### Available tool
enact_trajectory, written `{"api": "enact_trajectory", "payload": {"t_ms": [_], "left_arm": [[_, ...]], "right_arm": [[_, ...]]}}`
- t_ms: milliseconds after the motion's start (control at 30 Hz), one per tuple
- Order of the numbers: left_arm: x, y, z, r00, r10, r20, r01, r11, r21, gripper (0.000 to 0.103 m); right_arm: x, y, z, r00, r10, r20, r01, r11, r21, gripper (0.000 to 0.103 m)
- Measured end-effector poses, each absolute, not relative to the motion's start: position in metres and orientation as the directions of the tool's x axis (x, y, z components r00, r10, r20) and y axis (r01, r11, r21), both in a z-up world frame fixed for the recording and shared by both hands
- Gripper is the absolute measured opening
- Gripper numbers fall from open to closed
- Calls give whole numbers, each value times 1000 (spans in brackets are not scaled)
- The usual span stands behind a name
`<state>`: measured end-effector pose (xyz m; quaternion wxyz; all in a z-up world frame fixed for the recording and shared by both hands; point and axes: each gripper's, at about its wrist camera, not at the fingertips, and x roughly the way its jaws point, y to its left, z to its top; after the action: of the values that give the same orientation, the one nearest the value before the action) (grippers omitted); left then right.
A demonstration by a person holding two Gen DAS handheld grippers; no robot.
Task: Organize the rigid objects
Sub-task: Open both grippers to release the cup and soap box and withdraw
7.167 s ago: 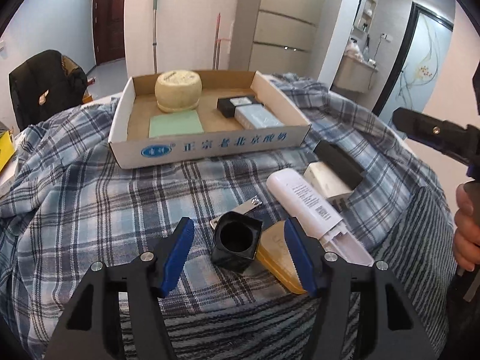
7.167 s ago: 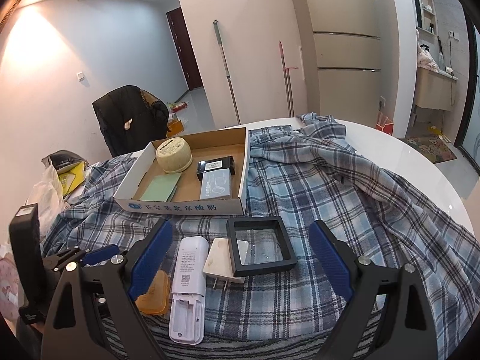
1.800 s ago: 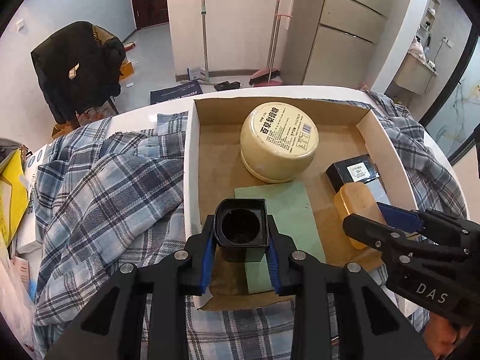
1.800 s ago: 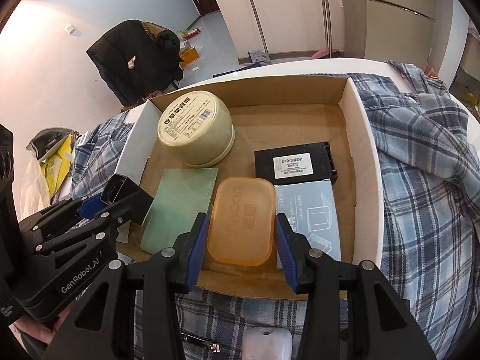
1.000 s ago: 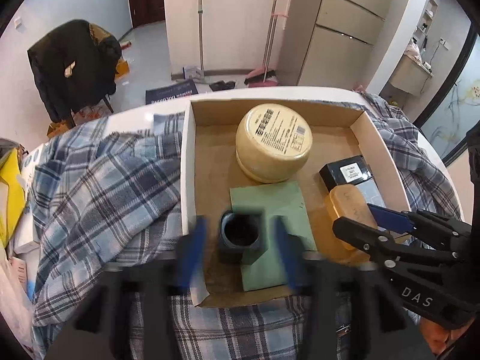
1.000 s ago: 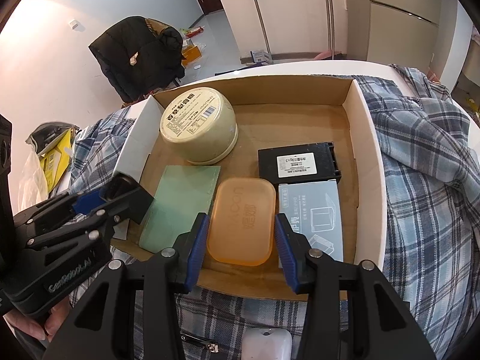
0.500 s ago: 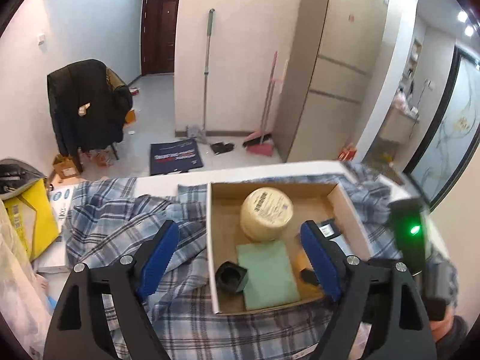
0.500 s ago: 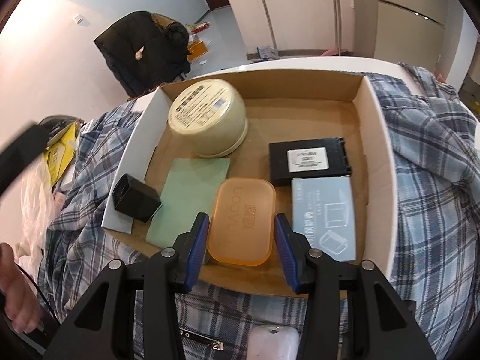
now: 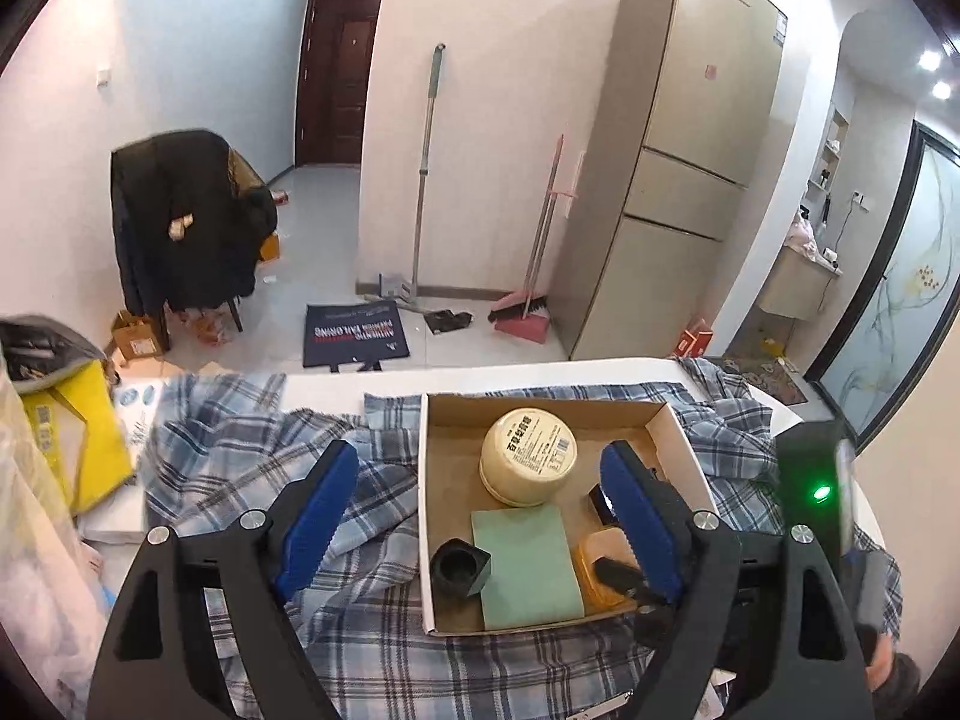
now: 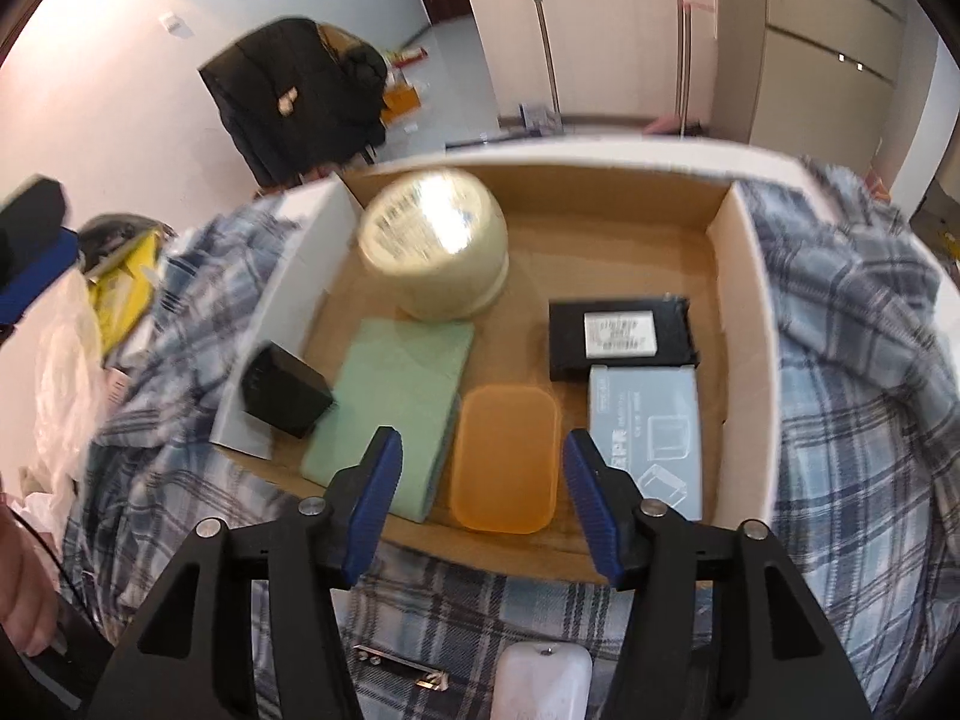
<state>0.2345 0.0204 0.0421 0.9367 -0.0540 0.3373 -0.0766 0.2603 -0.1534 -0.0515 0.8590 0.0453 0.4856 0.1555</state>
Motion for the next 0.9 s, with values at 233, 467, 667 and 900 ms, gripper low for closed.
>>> {"api": "enact_trajectory", "payload": {"t_ms": [233,467,667,900], "left_arm": [[179,10,101,865,-123,-486,93,992,-85,85],[124,-19,145,920,-140,-365,126,990,-61,85],[78,-26,171,961,-68,-267,59,997,-42,87],[30,-23,177,976,-112,-185,93,989,-112,88]], "right_arm": [[214,-185,21,648,265,-714,-210,963,167,55],[152,-222,67,763,222,-607,-189,975,119,57],[108,-244,82,807,242,-539,-195,970,143,57],[75,-260,79,823,271,-500,-222,962,157,64]]}}
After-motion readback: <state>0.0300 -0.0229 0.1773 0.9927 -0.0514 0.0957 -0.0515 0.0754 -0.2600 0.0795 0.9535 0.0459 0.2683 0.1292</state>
